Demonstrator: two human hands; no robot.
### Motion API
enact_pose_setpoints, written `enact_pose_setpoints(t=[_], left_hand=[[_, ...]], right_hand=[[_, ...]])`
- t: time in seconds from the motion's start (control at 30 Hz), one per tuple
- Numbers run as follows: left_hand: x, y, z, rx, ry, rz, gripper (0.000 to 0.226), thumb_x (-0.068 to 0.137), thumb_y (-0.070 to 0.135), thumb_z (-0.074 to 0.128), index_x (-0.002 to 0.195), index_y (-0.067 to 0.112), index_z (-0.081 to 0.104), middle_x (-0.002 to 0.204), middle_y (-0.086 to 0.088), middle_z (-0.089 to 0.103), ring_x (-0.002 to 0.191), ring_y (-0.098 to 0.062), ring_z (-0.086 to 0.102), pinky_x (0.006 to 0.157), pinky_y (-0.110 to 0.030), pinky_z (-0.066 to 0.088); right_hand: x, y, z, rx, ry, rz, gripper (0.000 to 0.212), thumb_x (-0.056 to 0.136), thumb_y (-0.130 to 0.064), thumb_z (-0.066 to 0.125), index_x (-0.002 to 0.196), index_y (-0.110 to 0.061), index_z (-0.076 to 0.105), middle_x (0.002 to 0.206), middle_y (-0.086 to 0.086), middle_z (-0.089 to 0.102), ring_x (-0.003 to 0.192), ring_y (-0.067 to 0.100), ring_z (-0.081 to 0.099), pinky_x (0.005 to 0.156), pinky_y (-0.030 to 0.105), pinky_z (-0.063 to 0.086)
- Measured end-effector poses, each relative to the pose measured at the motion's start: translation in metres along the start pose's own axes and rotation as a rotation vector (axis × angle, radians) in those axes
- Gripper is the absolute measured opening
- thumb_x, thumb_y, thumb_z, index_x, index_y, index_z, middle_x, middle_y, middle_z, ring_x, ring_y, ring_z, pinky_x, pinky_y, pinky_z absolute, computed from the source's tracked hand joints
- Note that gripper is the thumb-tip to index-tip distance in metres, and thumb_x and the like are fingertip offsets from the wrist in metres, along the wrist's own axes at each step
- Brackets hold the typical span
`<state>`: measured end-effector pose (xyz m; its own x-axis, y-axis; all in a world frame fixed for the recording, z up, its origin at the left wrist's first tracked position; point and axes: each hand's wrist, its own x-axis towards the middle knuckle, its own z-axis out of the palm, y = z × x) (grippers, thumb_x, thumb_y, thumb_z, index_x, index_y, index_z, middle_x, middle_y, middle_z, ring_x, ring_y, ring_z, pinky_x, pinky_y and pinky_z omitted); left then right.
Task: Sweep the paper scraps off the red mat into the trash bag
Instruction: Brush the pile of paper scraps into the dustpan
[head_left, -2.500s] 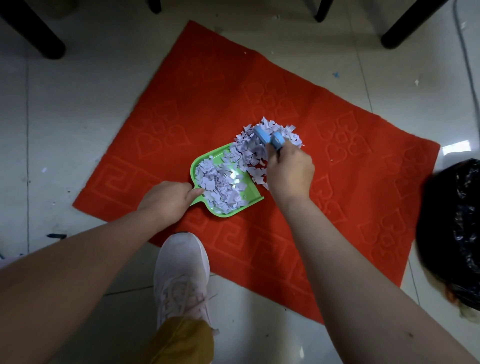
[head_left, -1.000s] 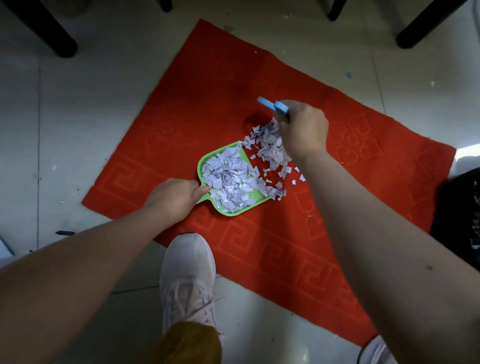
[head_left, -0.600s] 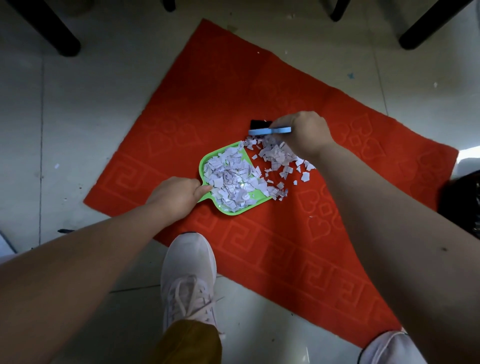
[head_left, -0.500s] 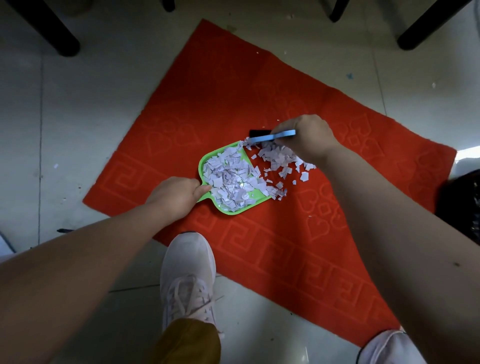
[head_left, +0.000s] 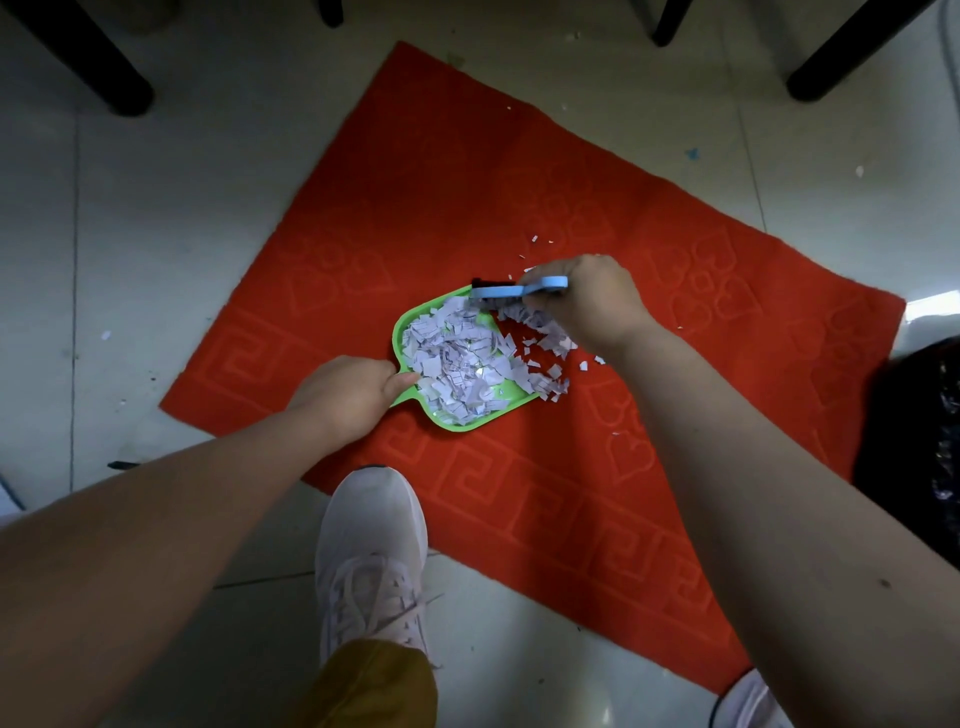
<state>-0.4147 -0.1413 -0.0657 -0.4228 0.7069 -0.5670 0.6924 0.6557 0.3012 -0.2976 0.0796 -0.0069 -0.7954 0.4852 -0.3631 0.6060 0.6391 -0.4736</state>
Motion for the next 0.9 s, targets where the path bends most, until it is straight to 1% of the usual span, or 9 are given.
enact_pose_setpoints(t=[0.1, 0.2, 0.23, 0.3, 0.4, 0.5, 0.63, 0.8, 0.9], left_hand=[[0.000, 0.000, 0.000, -0.004, 0.005, -0.004, 0.053, 0.098, 0.052, 0.029, 0.066, 0.013, 0.045, 0.066, -0.002, 0.052, 0.070, -0.023, 0.052, 0.066, -0.037, 0.040], [0.000, 0.000, 0.001, -0.007, 0.011, 0.002, 0.053, 0.098, 0.052, 0.030, 0.065, 0.013, 0.045, 0.064, -0.002, 0.051, 0.067, -0.022, 0.050, 0.063, -0.035, 0.038], [0.001, 0.000, 0.002, -0.011, 0.013, 0.003, 0.053, 0.098, 0.052, 0.030, 0.065, 0.013, 0.045, 0.063, -0.002, 0.050, 0.066, -0.022, 0.050, 0.063, -0.035, 0.038], [0.002, 0.002, 0.002, -0.016, 0.012, 0.006, 0.053, 0.097, 0.053, 0.030, 0.065, 0.013, 0.045, 0.064, -0.002, 0.050, 0.067, -0.022, 0.050, 0.063, -0.035, 0.039], [0.004, 0.004, 0.002, -0.011, 0.006, 0.003, 0.054, 0.097, 0.054, 0.030, 0.065, 0.013, 0.044, 0.064, -0.002, 0.051, 0.067, -0.021, 0.051, 0.063, -0.036, 0.040], [0.005, 0.004, 0.003, -0.008, 0.007, 0.001, 0.054, 0.097, 0.055, 0.030, 0.064, 0.013, 0.044, 0.065, -0.002, 0.051, 0.066, -0.020, 0.050, 0.061, -0.034, 0.038], [0.004, 0.004, 0.005, -0.015, 0.009, 0.005, 0.054, 0.097, 0.054, 0.030, 0.064, 0.014, 0.043, 0.064, -0.002, 0.050, 0.067, -0.022, 0.051, 0.062, -0.035, 0.039], [0.005, 0.002, 0.007, -0.010, 0.016, 0.027, 0.054, 0.097, 0.054, 0.029, 0.064, 0.014, 0.043, 0.063, -0.001, 0.050, 0.067, -0.023, 0.052, 0.061, -0.034, 0.036], [0.005, 0.002, 0.006, -0.004, 0.009, 0.016, 0.054, 0.097, 0.055, 0.029, 0.067, 0.013, 0.046, 0.064, -0.001, 0.051, 0.070, -0.023, 0.053, 0.062, -0.034, 0.038]], right_hand=[[-0.006, -0.001, -0.002, 0.064, 0.030, 0.041, 0.015, 0.088, -0.021, 0.063, 0.100, -0.017, 0.073, 0.094, 0.010, 0.072, 0.082, 0.029, 0.065, 0.074, 0.042, 0.052], [-0.012, -0.001, -0.009, 0.207, 0.189, 0.103, 0.020, 0.088, -0.024, 0.064, 0.107, -0.025, 0.071, 0.089, 0.007, 0.072, 0.067, 0.025, 0.060, 0.066, 0.042, 0.052], [-0.014, 0.000, -0.011, 0.209, 0.250, 0.134, 0.020, 0.089, -0.025, 0.063, 0.108, -0.025, 0.071, 0.087, 0.007, 0.072, 0.066, 0.026, 0.059, 0.065, 0.042, 0.051], [-0.018, 0.001, -0.010, 0.147, 0.334, 0.222, 0.019, 0.091, -0.028, 0.058, 0.104, -0.023, 0.070, 0.087, 0.010, 0.070, 0.073, 0.031, 0.061, 0.067, 0.042, 0.048], [-0.025, -0.004, 0.000, 0.043, 0.307, 0.360, 0.028, 0.094, -0.035, 0.052, 0.101, -0.013, 0.067, 0.092, 0.017, 0.068, 0.088, 0.039, 0.060, 0.071, 0.039, 0.044], [-0.031, -0.013, 0.015, -0.030, 0.215, 0.361, 0.030, 0.096, -0.033, 0.048, 0.106, -0.009, 0.064, 0.104, 0.018, 0.066, 0.099, 0.039, 0.058, 0.072, 0.036, 0.040], [-0.032, -0.021, 0.024, -0.029, 0.190, 0.327, 0.028, 0.096, -0.033, 0.048, 0.105, -0.010, 0.063, 0.102, 0.016, 0.066, 0.097, 0.037, 0.058, 0.066, 0.031, 0.030], [-0.034, -0.018, 0.011, 0.028, 0.295, 0.365, 0.035, 0.096, -0.039, 0.048, 0.105, -0.010, 0.065, 0.098, 0.016, 0.067, 0.094, 0.039, 0.059, 0.066, 0.032, 0.031], [-0.037, -0.017, 0.010, -0.007, 0.309, 0.397, 0.037, 0.097, -0.039, 0.044, 0.097, -0.008, 0.064, 0.098, 0.018, 0.067, 0.094, 0.040, 0.058, 0.065, 0.032, 0.029]])
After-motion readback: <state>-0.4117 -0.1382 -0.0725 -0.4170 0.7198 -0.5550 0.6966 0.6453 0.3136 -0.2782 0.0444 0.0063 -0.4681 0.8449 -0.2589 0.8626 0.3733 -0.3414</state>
